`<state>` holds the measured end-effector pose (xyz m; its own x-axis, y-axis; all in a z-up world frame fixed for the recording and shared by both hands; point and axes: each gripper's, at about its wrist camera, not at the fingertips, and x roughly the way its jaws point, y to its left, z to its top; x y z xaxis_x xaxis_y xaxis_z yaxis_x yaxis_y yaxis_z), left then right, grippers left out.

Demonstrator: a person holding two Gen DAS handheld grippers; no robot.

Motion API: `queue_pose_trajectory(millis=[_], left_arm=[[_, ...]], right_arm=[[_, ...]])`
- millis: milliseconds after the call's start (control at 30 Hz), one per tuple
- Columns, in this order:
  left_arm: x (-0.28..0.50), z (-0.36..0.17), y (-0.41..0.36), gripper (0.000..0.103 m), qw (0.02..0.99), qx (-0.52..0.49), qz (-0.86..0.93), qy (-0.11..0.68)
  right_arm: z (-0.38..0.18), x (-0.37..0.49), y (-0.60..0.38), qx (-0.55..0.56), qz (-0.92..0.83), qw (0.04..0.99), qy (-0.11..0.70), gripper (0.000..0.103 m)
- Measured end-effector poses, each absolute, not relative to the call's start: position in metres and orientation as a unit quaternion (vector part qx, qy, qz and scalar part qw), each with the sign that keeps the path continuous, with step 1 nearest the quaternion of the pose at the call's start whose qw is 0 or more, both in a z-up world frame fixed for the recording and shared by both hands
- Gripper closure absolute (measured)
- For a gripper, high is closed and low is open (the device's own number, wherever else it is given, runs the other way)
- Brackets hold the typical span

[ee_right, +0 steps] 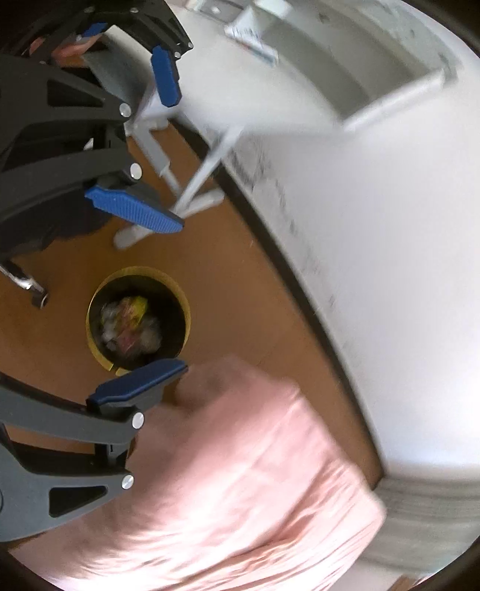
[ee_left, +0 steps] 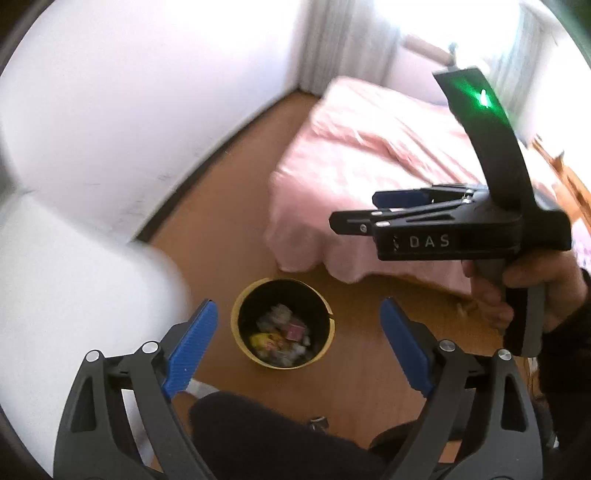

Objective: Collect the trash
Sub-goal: 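Return to the desk and grasp the rolled printed paper with the left tool, then grasp the crumpled silver-blue wrapper with the right tool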

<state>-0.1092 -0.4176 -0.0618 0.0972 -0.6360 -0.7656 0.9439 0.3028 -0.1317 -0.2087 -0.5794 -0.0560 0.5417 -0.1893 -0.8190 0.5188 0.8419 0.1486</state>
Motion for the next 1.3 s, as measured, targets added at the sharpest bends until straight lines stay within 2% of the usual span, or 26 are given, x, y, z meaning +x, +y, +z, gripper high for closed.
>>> queue_pose_trajectory(millis=[167, 300, 433, 600, 833, 900, 933, 967, 1000, 1033, 1133, 1300], left_arm=[[-0.044, -0.025, -0.314, 0.014, 0.789, 0.158, -0.473, 0.358], [0.026, -0.019, -0.228, 0.014, 0.849, 0.162, -0.356, 0.355], [0.097, -0.021, -0.162, 0.014, 0.868, 0.155, -0.290, 0.372], [0.175, -0.046, -0.127, 0.014, 0.859, 0.146, -0.277, 0.404], [0.225, -0.083, -0.130, 0.016, 0.840, 0.134, -0.281, 0.444], [0.226, -0.082, -0.133, 0.028, 0.842, 0.139, -0.286, 0.436], [0.227, -0.082, -0.134, 0.042, 0.842, 0.138, -0.286, 0.436], [0.226, -0.080, -0.134, 0.060, 0.843, 0.134, -0.285, 0.436], [0.225, -0.079, -0.134, 0.069, 0.841, 0.132, -0.290, 0.437], [0.222, -0.078, -0.133, 0.088, 0.837, 0.130, -0.295, 0.442], [0.206, -0.070, -0.127, 0.097, 0.838, 0.120, -0.300, 0.440], [0.164, -0.053, -0.090, 0.097, 0.851, 0.103, -0.282, 0.432]], right_arm=[[-0.019, -0.129, -0.492, 0.149, -0.105, 0.889, 0.420, 0.030], [-0.013, -0.059, -0.417, 0.114, -0.029, 0.898, 0.425, 0.030], [-0.011, -0.018, -0.363, 0.098, 0.024, 0.899, 0.427, 0.030], [-0.016, 0.013, -0.323, 0.080, 0.060, 0.894, 0.436, 0.030], [-0.020, 0.040, -0.296, 0.062, 0.079, 0.887, 0.450, 0.030], [-0.021, 0.047, -0.298, 0.061, 0.080, 0.885, 0.454, 0.030], [-0.023, 0.049, -0.299, 0.061, 0.081, 0.884, 0.456, 0.030], [-0.024, 0.052, -0.297, 0.059, 0.082, 0.883, 0.458, 0.030], [-0.024, 0.055, -0.296, 0.056, 0.084, 0.882, 0.460, 0.030], [-0.024, 0.060, -0.294, 0.050, 0.088, 0.882, 0.461, 0.030], [-0.024, 0.080, -0.285, 0.032, 0.100, 0.882, 0.459, 0.030], [-0.023, 0.122, -0.268, -0.014, 0.134, 0.880, 0.455, 0.030]])
